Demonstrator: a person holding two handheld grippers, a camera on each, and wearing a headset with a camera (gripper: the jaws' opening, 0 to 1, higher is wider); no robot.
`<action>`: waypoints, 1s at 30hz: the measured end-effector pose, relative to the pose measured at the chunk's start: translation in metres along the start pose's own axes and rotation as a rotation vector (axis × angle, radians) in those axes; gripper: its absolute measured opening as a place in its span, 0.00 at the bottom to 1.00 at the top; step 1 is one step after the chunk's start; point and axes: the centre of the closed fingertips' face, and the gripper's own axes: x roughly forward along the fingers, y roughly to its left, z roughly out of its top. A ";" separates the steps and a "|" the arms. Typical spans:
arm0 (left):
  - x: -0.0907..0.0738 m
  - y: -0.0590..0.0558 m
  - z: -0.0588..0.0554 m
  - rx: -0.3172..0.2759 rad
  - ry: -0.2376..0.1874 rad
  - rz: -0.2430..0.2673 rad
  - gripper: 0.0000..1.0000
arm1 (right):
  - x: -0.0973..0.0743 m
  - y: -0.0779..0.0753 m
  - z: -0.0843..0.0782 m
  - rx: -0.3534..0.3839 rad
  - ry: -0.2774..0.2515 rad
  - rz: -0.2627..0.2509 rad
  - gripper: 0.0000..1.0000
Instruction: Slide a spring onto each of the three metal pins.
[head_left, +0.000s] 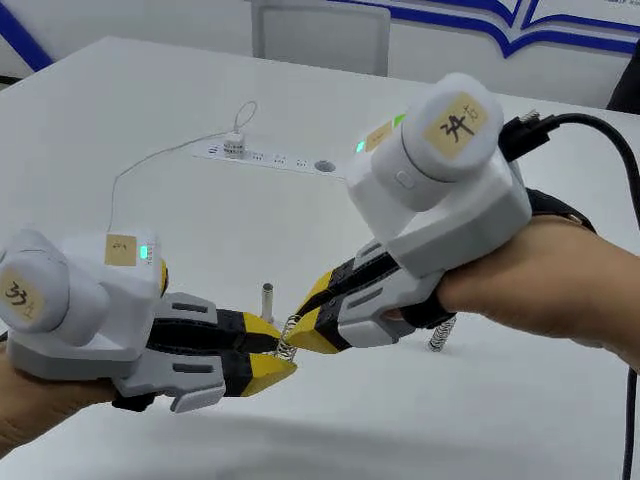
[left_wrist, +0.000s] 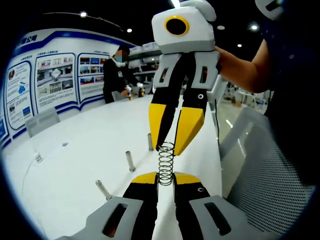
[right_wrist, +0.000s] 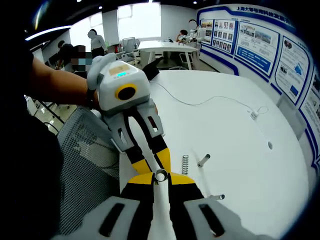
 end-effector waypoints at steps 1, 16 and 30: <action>0.000 0.000 0.000 -0.002 0.000 0.000 0.12 | 0.000 0.000 0.000 -0.002 -0.002 0.002 0.11; -0.001 -0.002 0.003 -0.022 -0.009 -0.006 0.11 | 0.005 0.003 0.000 -0.033 0.000 0.010 0.12; -0.001 -0.002 0.004 -0.004 -0.002 -0.006 0.11 | 0.005 0.004 0.004 -0.033 -0.012 0.010 0.12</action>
